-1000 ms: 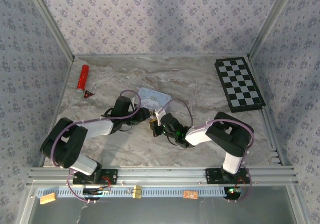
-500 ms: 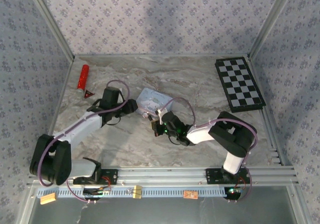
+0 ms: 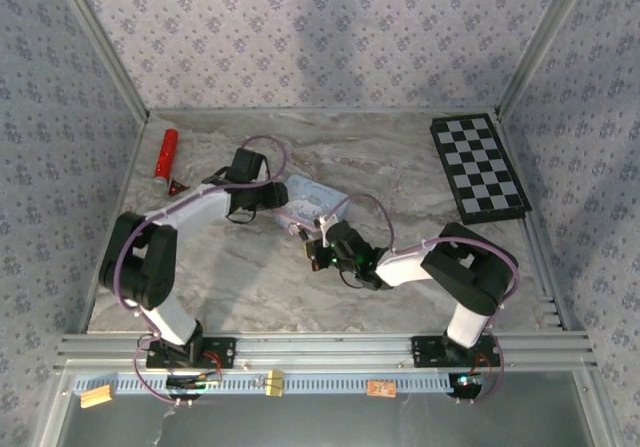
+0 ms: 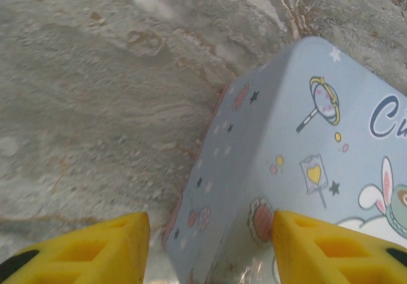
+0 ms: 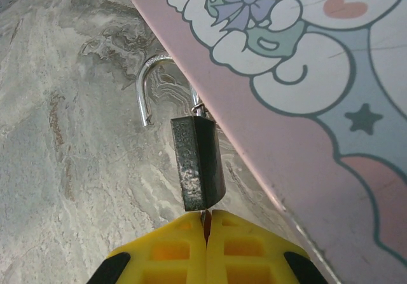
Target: Unlock the padlock with the key
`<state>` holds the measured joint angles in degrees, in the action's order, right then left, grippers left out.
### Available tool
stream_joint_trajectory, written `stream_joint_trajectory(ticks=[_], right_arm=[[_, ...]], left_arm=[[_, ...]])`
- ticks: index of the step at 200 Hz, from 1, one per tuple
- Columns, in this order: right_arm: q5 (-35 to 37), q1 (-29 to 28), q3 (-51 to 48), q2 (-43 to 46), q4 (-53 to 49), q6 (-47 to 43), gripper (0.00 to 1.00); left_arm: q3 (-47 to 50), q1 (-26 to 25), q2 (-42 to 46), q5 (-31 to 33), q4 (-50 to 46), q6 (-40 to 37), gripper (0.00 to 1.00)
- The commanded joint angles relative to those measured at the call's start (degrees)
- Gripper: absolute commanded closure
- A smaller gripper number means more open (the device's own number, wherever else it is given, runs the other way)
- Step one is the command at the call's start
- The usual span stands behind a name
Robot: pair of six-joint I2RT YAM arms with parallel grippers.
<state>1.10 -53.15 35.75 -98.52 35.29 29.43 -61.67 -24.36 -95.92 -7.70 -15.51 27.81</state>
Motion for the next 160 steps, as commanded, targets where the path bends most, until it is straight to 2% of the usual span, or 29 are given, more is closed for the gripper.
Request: stream_joint_trajectory(ticks=[1,48,101,160], right_arm=[[1.1,1.3,-1.2,1.3,-2.8,2.1,1.00],[1.2,3.0,-2.5,3.0,-3.8,2.8,1.00],[1.4,4.5,-2.5,3.7,-5.6,3.4,1.00],[3.1,3.8,-2.0,4.6,-8.7,1.8,1.00]], left_arm=[[-3.3,-0.6,-2.6,0.2,-2.1,-3.7,0.46],[-0.5,-0.3,-4.0,4.4,-2.4,-2.0,0.47],[7.6,1.0,2.4,11.7,0.0,4.5,0.48],[11.3,1.1,3.5,12.7,3.8,7.0,0.48]])
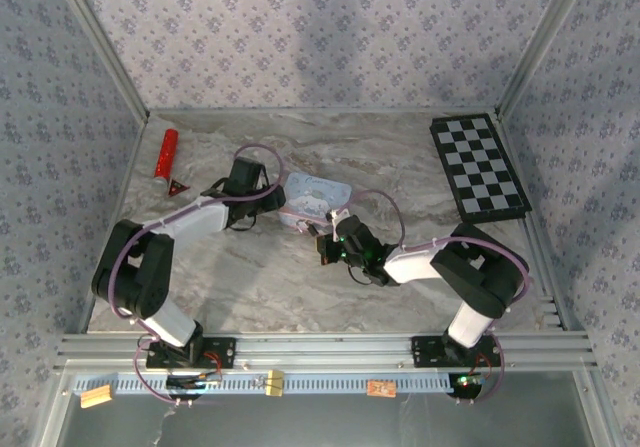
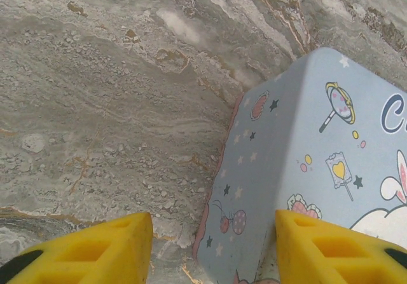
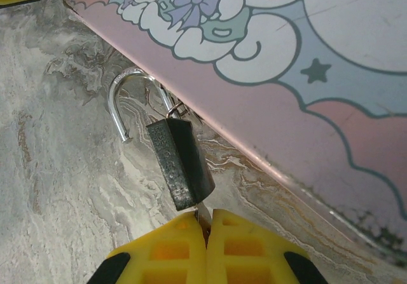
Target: Unlock the padlock with the key
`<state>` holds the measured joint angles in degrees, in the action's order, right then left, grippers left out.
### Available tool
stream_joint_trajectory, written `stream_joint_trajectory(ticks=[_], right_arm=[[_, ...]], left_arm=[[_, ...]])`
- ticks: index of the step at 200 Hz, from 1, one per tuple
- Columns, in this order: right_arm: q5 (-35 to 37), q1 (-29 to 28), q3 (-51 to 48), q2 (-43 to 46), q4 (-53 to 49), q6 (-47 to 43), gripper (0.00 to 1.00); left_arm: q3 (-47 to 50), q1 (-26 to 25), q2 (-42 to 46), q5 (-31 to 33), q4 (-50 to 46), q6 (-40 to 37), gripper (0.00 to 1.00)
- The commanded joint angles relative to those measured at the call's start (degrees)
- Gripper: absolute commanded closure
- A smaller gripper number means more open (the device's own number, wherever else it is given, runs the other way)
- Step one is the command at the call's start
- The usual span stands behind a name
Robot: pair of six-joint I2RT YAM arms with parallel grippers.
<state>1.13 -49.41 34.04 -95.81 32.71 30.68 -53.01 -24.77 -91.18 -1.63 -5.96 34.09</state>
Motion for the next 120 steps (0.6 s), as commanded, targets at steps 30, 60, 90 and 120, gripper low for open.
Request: stream_joint_trajectory(ticks=[30,60,90,120], right_arm=[[4.8,-1.4,0.1,3.6,-10.2,-4.7,1.00],[11.6,-4.3,4.4,4.2,-19.6,-9.7,1.00],[16.3,-5.6,6.3,3.8,-25.2,-10.7,1.00],[14.6,-5.1,4.8,4.5,-23.4,-13.7,1.00]], left_arm=[[2.4,1.6,-1.5,5.3,-5.8,-0.3,0.48],[2.4,1.9,-1.6,5.9,-6.2,-0.2,0.48],[3.0,2.3,-1.5,6.7,-6.0,0.4,0.48],[3.1,2.7,-1.6,6.8,-6.0,0.3,0.48]])
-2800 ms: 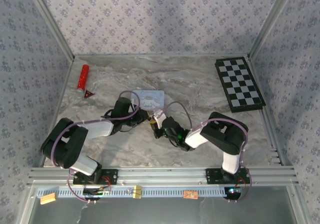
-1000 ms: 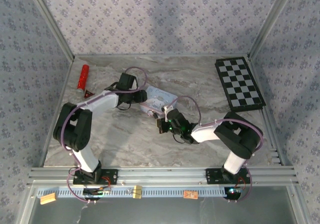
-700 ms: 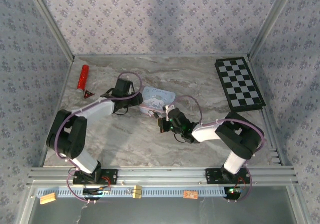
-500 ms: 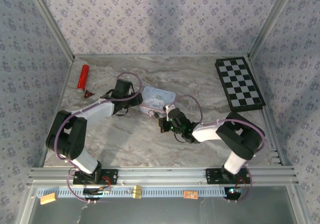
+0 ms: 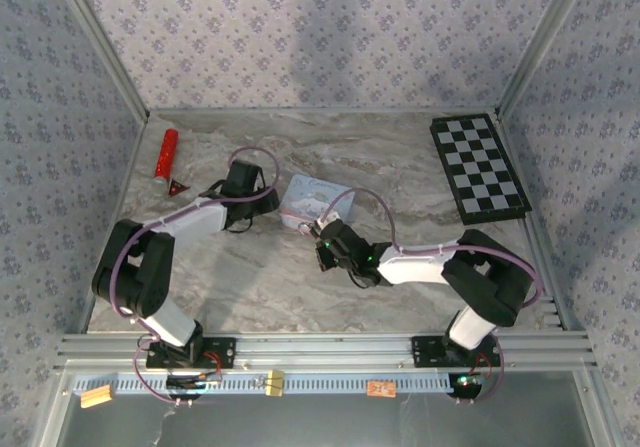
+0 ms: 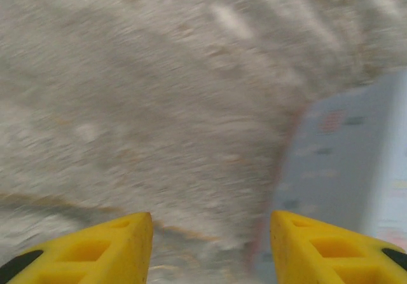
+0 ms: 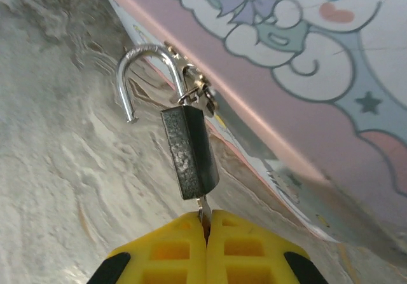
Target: Unlock the padlock with the key
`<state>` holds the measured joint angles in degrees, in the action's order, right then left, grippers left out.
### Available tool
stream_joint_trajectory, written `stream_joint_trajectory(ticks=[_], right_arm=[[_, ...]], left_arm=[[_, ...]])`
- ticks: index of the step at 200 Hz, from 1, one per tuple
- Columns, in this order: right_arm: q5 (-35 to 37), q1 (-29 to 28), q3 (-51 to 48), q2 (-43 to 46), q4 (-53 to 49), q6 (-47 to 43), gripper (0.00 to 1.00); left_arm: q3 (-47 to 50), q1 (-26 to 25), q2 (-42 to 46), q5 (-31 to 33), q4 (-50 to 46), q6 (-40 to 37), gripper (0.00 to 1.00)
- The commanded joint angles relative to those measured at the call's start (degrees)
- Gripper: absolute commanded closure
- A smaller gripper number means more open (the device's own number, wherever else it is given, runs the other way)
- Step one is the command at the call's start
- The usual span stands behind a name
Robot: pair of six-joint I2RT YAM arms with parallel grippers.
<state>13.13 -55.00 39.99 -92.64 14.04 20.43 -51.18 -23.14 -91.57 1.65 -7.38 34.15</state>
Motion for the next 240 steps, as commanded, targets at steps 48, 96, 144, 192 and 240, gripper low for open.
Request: stream_joint_trajectory(ticks=[48,96,144,192,240], right_arm=[[0.6,0.1,-2.4,-0.9,-0.9,-15.8,1.00],[-7.5,2.9,-4.8,0.9,4.6,-16.1,1.00],[-12.4,6.2,-7.8,3.3,7.8,-14.0,0.71],[-11.6,6.3,-8.8,4.5,8.0,-14.4,0.57],[-8.7,7.0,-8.0,4.2,7.3,-15.7,0.56]], left_arm=[[1.9,1.4,0.6,0.6,-3.0,0.0,0.49],[2.9,1.3,9.6,-11.6,3.1,-3.7,0.43],[-7.2,0.2,2.8,-16.2,-4.2,-10.1,0.16],[-13.9,-1.1,-4.6,-12.9,-8.0,-12.2,0.16],[-17.6,-3.1,-10.7,-13.0,-8.8,-12.8,0.17]])
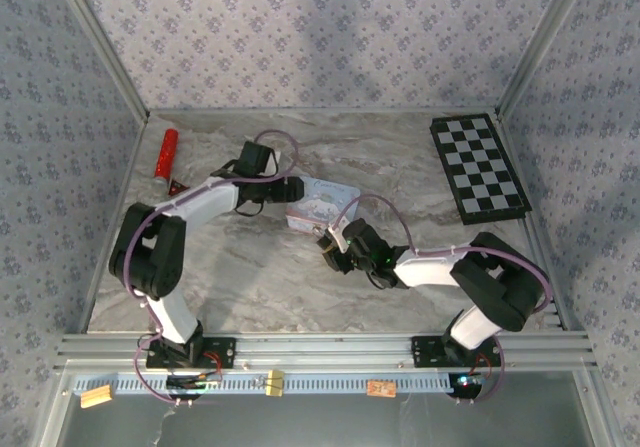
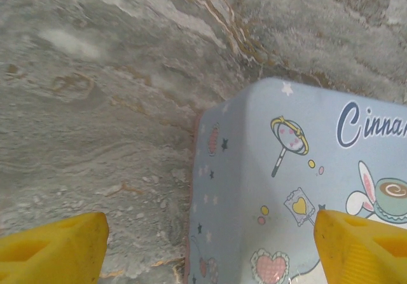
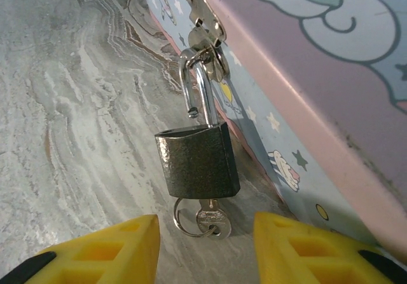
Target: Unlock the padlock with the key
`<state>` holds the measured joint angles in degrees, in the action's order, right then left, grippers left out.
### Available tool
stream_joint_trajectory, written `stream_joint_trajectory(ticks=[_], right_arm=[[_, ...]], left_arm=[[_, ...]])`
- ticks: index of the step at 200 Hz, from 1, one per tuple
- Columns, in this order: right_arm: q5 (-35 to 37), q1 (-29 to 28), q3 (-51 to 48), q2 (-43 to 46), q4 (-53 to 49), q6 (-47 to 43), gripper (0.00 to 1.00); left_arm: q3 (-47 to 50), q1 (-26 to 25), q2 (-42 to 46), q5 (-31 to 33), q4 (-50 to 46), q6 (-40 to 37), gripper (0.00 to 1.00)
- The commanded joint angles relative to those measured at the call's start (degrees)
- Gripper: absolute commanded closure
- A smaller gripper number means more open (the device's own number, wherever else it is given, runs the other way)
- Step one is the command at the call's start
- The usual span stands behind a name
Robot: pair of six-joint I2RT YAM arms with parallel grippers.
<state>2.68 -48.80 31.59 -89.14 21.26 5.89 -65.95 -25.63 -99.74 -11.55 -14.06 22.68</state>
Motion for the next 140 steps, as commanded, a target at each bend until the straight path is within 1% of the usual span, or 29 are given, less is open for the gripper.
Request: stream_joint_trajectory(ticks=[1,24,37,65,76,90,103,122,140], right_arm=[[1.7,0.8,0.4,0.7,0.0,-1.2,0.56],[-0.8,1.9,1.1,0.3,0.0,-0.7,0.55],[-2.3,2.6,1.6,0.1,-0.3,-0.3,0.52],[-6.4,5.0,1.8,-0.3,-0.1,0.7,0.46],[-8.1,5.8,1.9,-0.3,0.1,0.5,0.45],[-10.0,6.3,2.5,-0.4,-0.6,-0.2,0.41],[-13.0,6.7,3.0,-0.5,-1.2,-0.9,0.40],[-21.6,8.0,4.2,-0.9,-2.5,-1.3,0.42],[-24.9,8.9,5.1,-1.3,-3.5,0.0,0.43]], left_arm=[[-2.9,-0.6,-2.6,0.2,-2.1,-1.3,0.17],[-2.3,-0.6,-3.9,2.5,-2.4,-0.6,0.18],[-1.3,-0.4,-4.1,4.5,-2.4,-0.1,0.19],[3.5,0.8,-2.7,7.7,-0.5,3.0,0.20],[5.7,1.3,-1.9,8.0,1.0,3.9,0.20],[7.7,1.6,-1.0,9.1,2.0,4.8,0.20],[9.3,1.7,-0.4,9.8,2.7,5.6,0.20],[11.8,1.9,1.0,11.2,3.9,6.9,0.20],[13.2,2.2,2.1,11.9,4.4,7.6,0.20]])
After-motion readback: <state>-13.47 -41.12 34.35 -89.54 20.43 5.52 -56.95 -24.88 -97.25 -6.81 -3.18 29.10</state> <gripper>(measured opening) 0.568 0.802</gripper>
